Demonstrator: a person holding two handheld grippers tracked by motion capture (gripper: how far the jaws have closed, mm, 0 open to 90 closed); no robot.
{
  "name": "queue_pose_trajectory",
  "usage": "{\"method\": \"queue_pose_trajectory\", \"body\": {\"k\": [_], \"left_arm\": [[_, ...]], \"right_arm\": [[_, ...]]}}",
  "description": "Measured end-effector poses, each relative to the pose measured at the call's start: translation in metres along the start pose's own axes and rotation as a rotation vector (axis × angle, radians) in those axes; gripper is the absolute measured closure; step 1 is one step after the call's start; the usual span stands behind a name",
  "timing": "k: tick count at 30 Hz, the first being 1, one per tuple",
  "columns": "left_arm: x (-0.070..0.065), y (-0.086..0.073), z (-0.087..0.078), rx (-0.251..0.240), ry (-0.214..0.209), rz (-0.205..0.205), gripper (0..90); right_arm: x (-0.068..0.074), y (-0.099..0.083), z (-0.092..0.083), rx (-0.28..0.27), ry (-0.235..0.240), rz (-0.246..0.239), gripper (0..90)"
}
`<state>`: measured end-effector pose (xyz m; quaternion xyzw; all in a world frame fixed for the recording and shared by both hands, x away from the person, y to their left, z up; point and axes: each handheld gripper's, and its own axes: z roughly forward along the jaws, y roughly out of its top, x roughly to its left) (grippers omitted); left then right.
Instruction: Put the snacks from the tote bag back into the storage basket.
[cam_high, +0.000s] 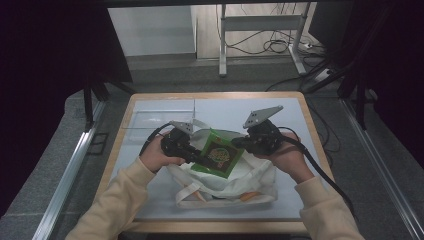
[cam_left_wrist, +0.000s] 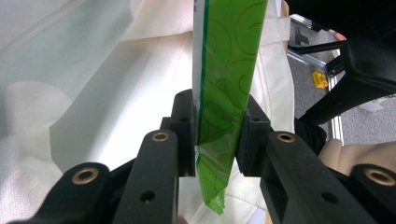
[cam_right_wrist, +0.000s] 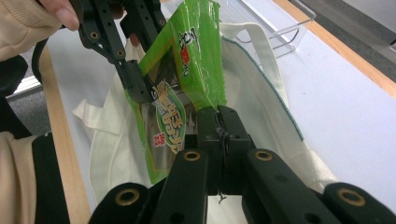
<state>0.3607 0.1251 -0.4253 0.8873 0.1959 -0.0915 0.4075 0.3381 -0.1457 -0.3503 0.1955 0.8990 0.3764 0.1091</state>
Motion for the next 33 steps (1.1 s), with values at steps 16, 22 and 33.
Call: {"method": "queue_pose_trajectory", "body": {"k": [16, 22, 33], "left_arm": [[-0.001, -0.016, -0.018, -0.075, 0.051, -0.032, 73.1], [-0.003, -0.022, -0.023, -0.108, 0.057, -0.029, 73.1], [-0.006, -0.024, -0.024, -0.142, 0.061, -0.042, 73.0]], "right_arm": [[-0.004, -0.018, -0.009, -0.088, -0.060, 0.134, 45.1], [0.001, -0.031, -0.008, -0.109, -0.049, 0.180, 36.7], [0.014, -0.055, -0.003, -0.172, -0.032, 0.244, 31.3]]}}
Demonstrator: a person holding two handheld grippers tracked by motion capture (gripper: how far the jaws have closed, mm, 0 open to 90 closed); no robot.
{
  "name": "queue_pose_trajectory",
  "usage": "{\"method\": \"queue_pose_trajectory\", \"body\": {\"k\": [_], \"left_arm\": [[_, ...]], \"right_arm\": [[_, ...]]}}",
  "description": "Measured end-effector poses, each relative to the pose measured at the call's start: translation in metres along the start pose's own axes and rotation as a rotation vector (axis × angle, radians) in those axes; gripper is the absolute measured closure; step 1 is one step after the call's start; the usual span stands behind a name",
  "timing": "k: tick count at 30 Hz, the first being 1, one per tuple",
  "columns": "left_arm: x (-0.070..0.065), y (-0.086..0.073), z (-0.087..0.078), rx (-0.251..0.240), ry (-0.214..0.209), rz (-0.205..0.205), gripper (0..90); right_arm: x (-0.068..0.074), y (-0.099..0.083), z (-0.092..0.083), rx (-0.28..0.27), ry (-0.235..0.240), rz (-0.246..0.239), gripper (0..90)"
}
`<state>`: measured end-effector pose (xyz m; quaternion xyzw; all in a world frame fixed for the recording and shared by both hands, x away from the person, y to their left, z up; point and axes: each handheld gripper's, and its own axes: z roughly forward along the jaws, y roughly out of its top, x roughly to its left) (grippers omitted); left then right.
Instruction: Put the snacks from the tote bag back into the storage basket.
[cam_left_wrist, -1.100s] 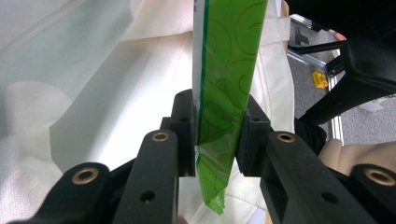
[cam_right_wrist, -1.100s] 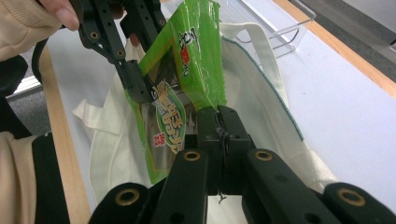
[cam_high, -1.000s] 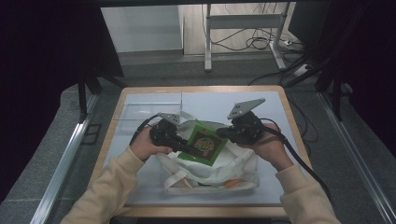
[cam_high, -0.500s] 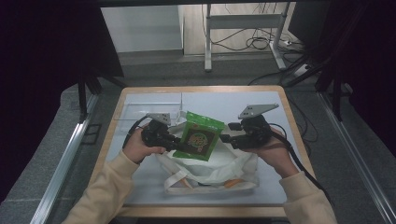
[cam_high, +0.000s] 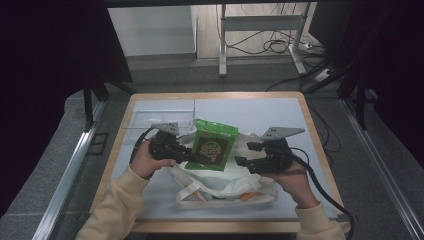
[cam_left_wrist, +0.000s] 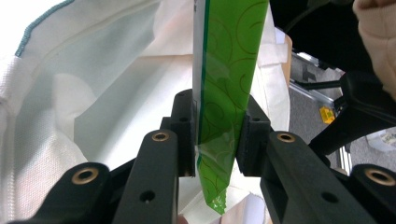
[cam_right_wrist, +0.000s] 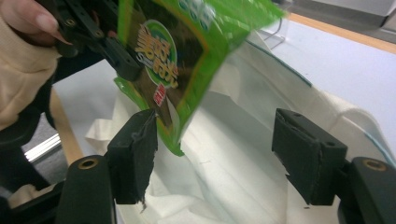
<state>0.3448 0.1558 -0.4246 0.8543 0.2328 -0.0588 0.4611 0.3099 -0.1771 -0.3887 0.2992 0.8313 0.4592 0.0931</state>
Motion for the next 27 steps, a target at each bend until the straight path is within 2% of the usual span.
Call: {"method": "queue_pose_trajectory", "body": {"k": [5, 8, 11, 17, 22, 27], "left_arm": [[-0.004, -0.001, -0.003, -0.033, 0.029, 0.001, 73.0], [-0.006, -0.003, -0.004, -0.048, 0.038, 0.001, 72.9], [-0.007, -0.006, -0.004, -0.053, 0.060, 0.001, 72.9], [-0.007, -0.012, -0.006, -0.072, 0.085, -0.007, 72.9], [-0.006, -0.013, -0.007, -0.108, 0.070, -0.001, 72.9], [-0.006, -0.013, -0.003, -0.106, 0.055, 0.018, 72.8]], "right_arm": [[0.001, -0.011, 0.005, -0.017, 0.001, 0.017, 30.8], [0.001, -0.014, 0.009, -0.005, -0.003, 0.007, 30.7], [-0.001, -0.015, 0.008, -0.034, -0.001, 0.031, 31.4], [0.002, -0.021, 0.010, -0.024, -0.008, 0.031, 31.4], [0.003, -0.022, 0.015, -0.026, -0.005, 0.024, 31.4], [0.006, -0.025, 0.023, -0.015, 0.018, 0.013, 32.0]]}}
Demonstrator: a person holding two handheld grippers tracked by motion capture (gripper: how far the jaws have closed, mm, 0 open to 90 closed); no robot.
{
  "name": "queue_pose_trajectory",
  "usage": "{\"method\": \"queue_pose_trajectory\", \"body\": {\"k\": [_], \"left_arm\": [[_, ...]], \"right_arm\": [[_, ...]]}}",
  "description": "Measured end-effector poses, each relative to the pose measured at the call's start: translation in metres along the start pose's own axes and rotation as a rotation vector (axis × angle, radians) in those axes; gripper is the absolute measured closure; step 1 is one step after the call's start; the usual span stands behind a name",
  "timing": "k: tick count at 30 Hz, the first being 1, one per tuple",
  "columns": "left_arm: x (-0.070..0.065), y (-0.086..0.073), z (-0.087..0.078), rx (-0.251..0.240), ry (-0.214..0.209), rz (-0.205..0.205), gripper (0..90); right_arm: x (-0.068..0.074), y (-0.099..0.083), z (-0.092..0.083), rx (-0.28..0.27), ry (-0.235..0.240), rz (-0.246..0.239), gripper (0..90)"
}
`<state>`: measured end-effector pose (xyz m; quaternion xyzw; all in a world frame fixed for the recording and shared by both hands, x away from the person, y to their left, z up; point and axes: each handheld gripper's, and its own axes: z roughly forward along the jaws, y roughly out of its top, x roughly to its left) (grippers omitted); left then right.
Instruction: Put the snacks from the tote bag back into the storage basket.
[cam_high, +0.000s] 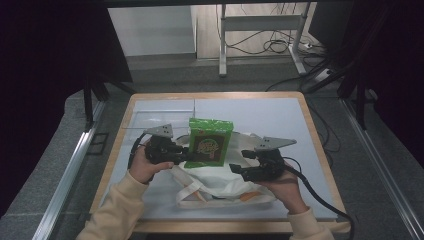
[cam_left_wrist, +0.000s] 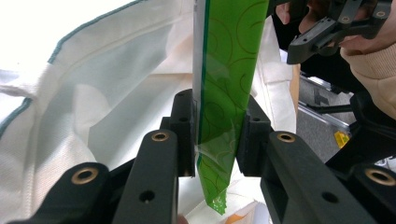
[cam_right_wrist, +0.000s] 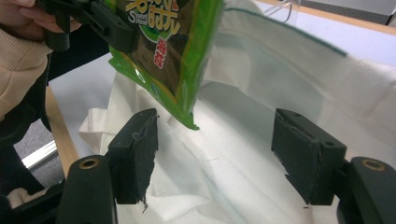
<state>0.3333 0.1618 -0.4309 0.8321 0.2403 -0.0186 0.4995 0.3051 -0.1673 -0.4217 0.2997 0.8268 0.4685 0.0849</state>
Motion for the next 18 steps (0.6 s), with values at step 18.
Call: {"method": "queue_pose_trajectory", "body": {"k": [18], "left_arm": [[-0.017, 0.010, 0.009, -0.014, -0.067, 0.046, 72.8]], "right_arm": [[0.011, 0.004, 0.029, 0.019, 0.082, -0.064, 42.2]]}}
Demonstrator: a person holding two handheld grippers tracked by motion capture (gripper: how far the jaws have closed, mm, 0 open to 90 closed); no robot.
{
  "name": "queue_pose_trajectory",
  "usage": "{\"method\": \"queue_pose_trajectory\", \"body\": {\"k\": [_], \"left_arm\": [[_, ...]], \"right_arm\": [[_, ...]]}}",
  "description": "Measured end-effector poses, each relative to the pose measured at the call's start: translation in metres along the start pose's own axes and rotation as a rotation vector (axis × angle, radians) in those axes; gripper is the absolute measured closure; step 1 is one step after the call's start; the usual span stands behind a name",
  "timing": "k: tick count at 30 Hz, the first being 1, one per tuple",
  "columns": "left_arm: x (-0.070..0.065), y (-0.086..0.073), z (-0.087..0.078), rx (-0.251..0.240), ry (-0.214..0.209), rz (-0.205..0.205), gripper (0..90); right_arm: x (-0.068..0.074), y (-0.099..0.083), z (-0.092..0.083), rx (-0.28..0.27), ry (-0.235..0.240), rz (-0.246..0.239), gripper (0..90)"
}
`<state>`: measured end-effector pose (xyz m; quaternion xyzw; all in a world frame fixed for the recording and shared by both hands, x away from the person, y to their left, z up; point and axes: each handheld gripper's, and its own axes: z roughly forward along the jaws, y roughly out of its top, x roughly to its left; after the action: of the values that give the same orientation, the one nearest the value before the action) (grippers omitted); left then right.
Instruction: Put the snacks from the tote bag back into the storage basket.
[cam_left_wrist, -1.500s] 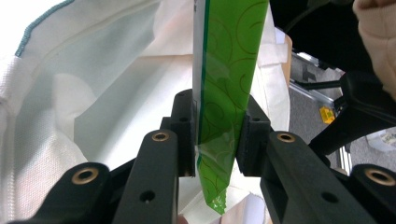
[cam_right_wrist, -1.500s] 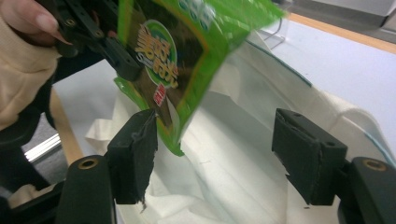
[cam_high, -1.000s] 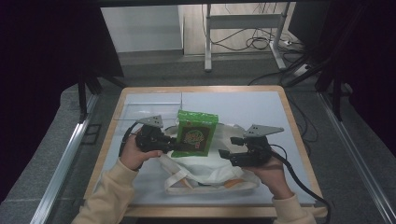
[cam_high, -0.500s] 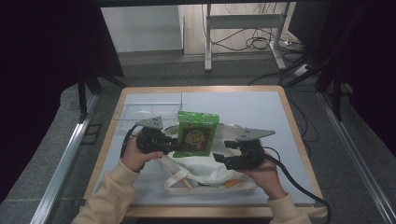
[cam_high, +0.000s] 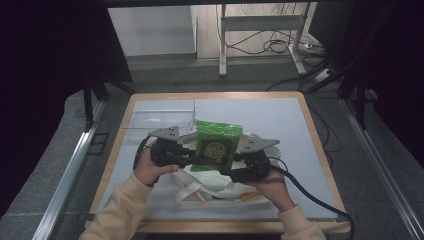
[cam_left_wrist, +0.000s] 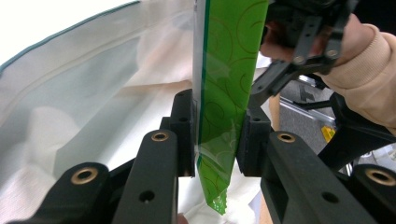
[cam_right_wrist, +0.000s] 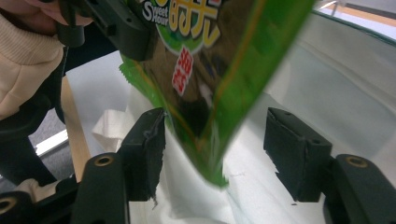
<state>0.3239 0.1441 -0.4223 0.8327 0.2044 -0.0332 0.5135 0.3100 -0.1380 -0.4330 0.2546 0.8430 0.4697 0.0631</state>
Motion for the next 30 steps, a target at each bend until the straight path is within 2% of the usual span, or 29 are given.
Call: {"method": "queue_pose_trajectory", "body": {"k": [3, 6, 10, 15, 17, 19, 22, 25, 30], "left_arm": [[-0.001, 0.001, 0.001, 0.006, 0.001, 0.008, 72.7], [0.003, -0.002, 0.002, 0.008, -0.009, 0.005, 72.3], [0.007, -0.005, 0.002, -0.006, -0.002, -0.003, 67.0], [0.009, -0.007, 0.005, -0.006, 0.006, -0.001, 62.6], [0.009, -0.007, 0.006, -0.012, 0.022, -0.002, 58.2], [0.008, -0.007, 0.005, -0.020, 0.050, -0.008, 49.5], [0.011, -0.008, 0.001, -0.035, 0.076, -0.014, 42.3], [0.012, -0.007, -0.006, -0.054, 0.085, -0.016, 40.3], [0.012, 0.000, -0.018, -0.069, 0.108, 0.005, 38.2]], "right_arm": [[0.000, 0.001, 0.001, -0.006, 0.044, -0.018, 52.6], [0.000, 0.000, 0.002, 0.009, 0.053, -0.034, 58.2], [-0.004, -0.002, 0.001, -0.007, 0.100, -0.009, 67.9], [-0.007, -0.002, 0.001, -0.001, 0.136, -0.006, 72.5], [-0.007, -0.002, 0.000, 0.002, 0.137, -0.009, 72.9], [-0.007, -0.002, 0.000, 0.019, 0.113, -0.017, 73.1], [-0.008, -0.003, -0.001, 0.039, 0.102, -0.023, 73.2], [-0.008, -0.002, -0.002, 0.048, 0.086, -0.028, 73.2], [-0.010, -0.002, -0.003, 0.085, 0.064, -0.041, 73.2]]}}
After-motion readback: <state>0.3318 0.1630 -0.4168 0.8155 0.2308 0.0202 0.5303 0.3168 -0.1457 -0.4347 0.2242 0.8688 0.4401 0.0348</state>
